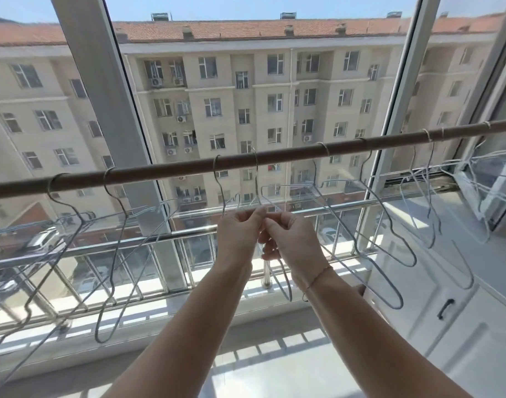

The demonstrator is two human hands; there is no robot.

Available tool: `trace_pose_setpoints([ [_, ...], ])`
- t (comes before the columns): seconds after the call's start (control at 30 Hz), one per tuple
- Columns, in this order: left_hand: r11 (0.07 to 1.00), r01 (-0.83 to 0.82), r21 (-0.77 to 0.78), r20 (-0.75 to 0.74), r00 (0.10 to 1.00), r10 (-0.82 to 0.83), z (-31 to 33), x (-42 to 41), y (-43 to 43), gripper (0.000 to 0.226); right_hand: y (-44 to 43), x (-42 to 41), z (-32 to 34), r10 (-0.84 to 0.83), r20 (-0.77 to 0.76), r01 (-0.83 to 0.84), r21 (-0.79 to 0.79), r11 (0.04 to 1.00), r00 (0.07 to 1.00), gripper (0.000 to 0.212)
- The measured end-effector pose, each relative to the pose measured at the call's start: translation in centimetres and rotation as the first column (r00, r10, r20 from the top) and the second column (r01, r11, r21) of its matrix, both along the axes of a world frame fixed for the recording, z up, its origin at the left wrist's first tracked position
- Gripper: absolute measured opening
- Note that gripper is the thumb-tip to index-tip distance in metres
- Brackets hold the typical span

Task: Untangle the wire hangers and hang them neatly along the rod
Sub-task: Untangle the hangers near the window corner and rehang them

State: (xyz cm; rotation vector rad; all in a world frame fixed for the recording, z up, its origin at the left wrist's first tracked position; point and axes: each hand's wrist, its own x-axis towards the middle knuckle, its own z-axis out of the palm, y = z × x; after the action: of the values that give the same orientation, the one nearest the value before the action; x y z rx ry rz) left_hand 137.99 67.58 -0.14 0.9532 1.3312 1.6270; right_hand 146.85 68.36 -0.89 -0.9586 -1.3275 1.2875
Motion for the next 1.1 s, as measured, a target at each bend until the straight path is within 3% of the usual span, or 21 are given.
trace_pose_setpoints([
  [0.1, 1.0, -0.021, -0.019, 0.012, 1.0, 0.021, -0.3, -0.2, 0.1, 0.004, 0.1, -0.2, -0.4, 0.005, 0.052, -0.005, -0.005, 1.0, 0.999, 0.013],
  [0.17, 0.998, -0.064, -0.02, -0.043, 0.997, 0.063, -0.4, 0.0, 0.1, 0.015, 0.1, 0.2, -0.7, -0.028, 0.127, 0.023, 0.04, 0.999, 0.991, 0.013],
  [0.27, 0.989, -0.143, 0.045, -0.231, 0.962, 0.149, -0.2, 0.6, -0.2, 0.043, -0.2, 1.9, -0.5, -0.145, 0.236, 0.097, 0.206, 0.974, 0.961, 0.016],
  [0.4, 0.955, -0.153, 0.254, -0.393, 0.886, 0.247, 0.9, 3.1, -0.6, 0.047, -0.2, 6.1, 0.8, -0.421, 0.329, 0.245, 0.463, 0.852, 0.845, 0.023],
  [0.47, 0.96, -0.087, 0.266, -0.414, 0.889, 0.195, 1.3, 5.0, -0.4, 0.045, 0.5, 8.3, 0.9, -0.513, 0.385, 0.276, 0.524, 0.806, 0.767, 0.025],
  [0.57, 0.995, 0.044, 0.089, -0.276, 0.961, -0.017, 1.3, 7.4, 0.8, 0.036, 1.3, 10.4, 0.0, -0.483, 0.551, 0.254, 0.441, 0.861, 0.68, 0.03],
  [0.63, 0.995, 0.088, -0.043, -0.156, 0.983, -0.093, 0.8, 9.1, 2.0, 0.023, 1.5, 11.8, -0.6, -0.377, 0.602, 0.216, 0.323, 0.921, 0.704, 0.03],
  [0.73, 0.986, 0.084, -0.141, -0.1, 0.99, -0.098, -0.3, 10.8, 3.2, 0.008, 1.6, 13.1, -1.3, -0.213, 0.541, 0.12, 0.202, 0.972, 0.814, 0.02],
  [0.83, 0.992, 0.049, -0.118, -0.031, 0.998, -0.053, -0.7, 12.0, 3.8, 0.019, 2.1, 13.7, -1.9, -0.049, 0.416, 0.0, 0.117, 0.993, 0.908, 0.019],
  [1.1, 0.985, -0.133, -0.111, 0.002, 0.991, 0.134, 1.9, 12.9, 7.2, 0.022, 5.7, 13.8, -0.6, 0.03, 0.235, -0.07, 0.164, 0.984, 0.972, 0.012],
])
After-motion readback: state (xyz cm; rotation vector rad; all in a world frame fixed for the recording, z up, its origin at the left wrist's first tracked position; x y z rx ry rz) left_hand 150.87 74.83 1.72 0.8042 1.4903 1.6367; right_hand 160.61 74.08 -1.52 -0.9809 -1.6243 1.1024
